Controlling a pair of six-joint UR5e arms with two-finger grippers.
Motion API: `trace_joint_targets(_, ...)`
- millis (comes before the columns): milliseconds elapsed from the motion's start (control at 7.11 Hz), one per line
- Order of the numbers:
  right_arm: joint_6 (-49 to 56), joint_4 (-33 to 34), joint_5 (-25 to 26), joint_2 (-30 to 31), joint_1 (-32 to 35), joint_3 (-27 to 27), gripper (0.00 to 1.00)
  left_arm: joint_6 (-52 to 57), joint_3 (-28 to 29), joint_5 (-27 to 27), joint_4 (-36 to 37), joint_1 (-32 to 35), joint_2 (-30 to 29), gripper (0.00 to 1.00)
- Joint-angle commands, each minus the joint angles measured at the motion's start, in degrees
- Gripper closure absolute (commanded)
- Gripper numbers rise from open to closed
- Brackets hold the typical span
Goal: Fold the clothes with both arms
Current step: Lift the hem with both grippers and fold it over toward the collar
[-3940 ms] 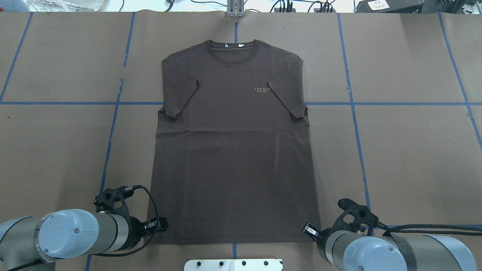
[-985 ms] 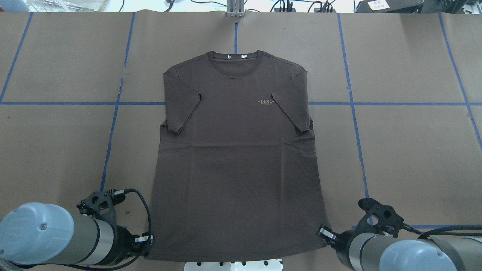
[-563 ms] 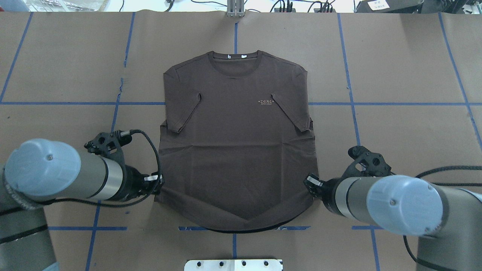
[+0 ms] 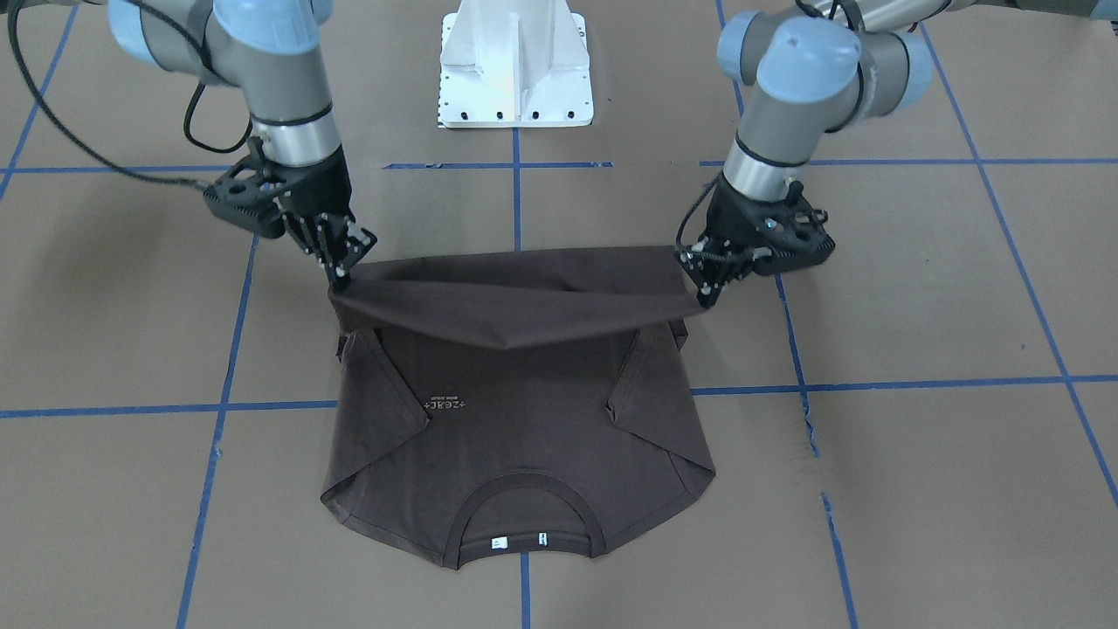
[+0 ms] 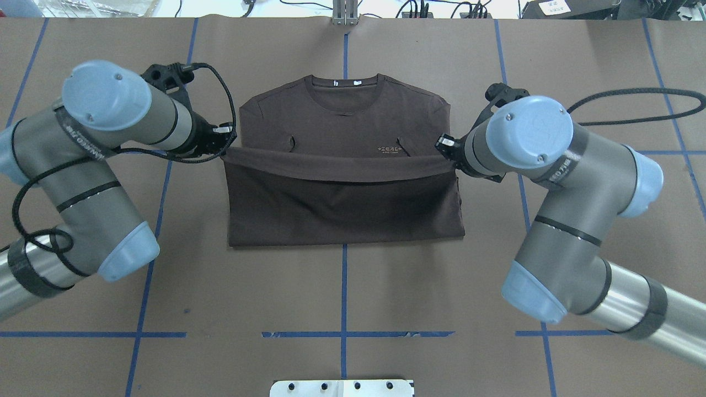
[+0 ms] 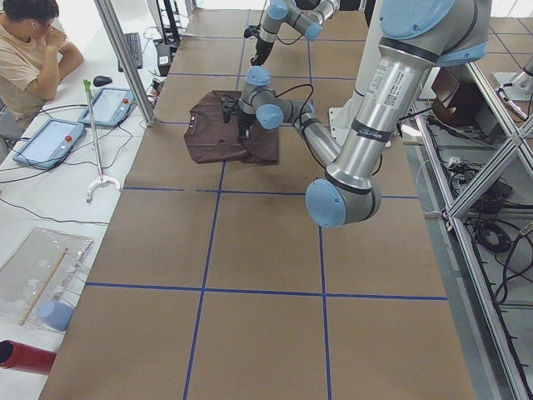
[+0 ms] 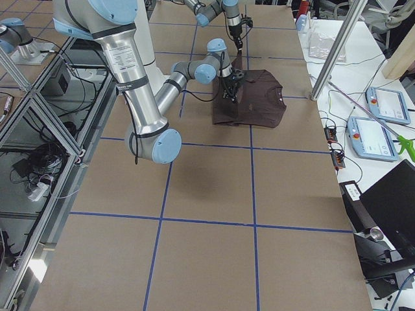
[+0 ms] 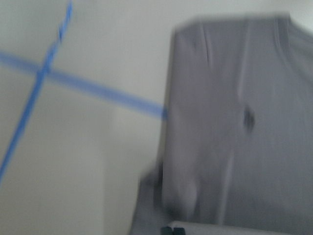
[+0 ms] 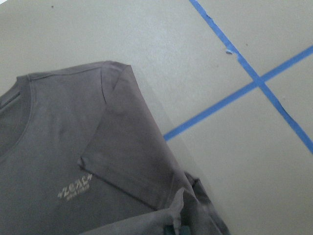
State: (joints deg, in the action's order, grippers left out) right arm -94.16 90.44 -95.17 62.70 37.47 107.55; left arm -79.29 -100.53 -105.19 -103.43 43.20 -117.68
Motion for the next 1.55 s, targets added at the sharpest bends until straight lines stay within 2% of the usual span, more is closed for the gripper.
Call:
trace_joint_targets(0,6.2,-2.2,-0.5,-5.6,5.7,-10.5,1.0,1.2,8.6,2.0,-7.0,3.3,-3.9,1.0)
trace_joint_targets(281,6.5,-7.4,-0.4,-10.8,7.0,-20.9,1.0,1.1,16.9,6.8,-12.7,3.4,-8.0,1.0)
trace_joint_targets(422,6.5,-9.0,-0.4,-12.6,7.0,-24.2,1.0,1.1,20.3,7.1,-15.5,3.4,-9.1,1.0)
trace_joint_targets(704,6.8,-11.8,-0.4,-14.0,7.1,-29.0,1.0,1.0,28.2,9.1,-23.0,3.4,-11.2,1.0)
trace_joint_targets(985,8.2,-14.9,-0.4,-15.6,7.9,-32.6,1.0,0.9,31.2,10.1,-24.9,3.5,-12.0,1.0)
trace_joint_targets(1126,8.2,-15.0,-0.4,-17.2,7.9,-35.9,0.7,0.9,32.4,10.6,-26.5,3.5,-12.3,0.84)
trace_joint_targets(1266,8.1,-15.0,-0.3,-18.9,8.0,-38.0,0.53,0.7,32.8,10.6,-30.3,3.6,-12.1,0.62)
trace_joint_targets(1407,7.7,-15.1,-0.4,-19.4,8.4,-37.8,0.4,0.3,32.8,10.4,-34.5,3.7,-11.4,0.49)
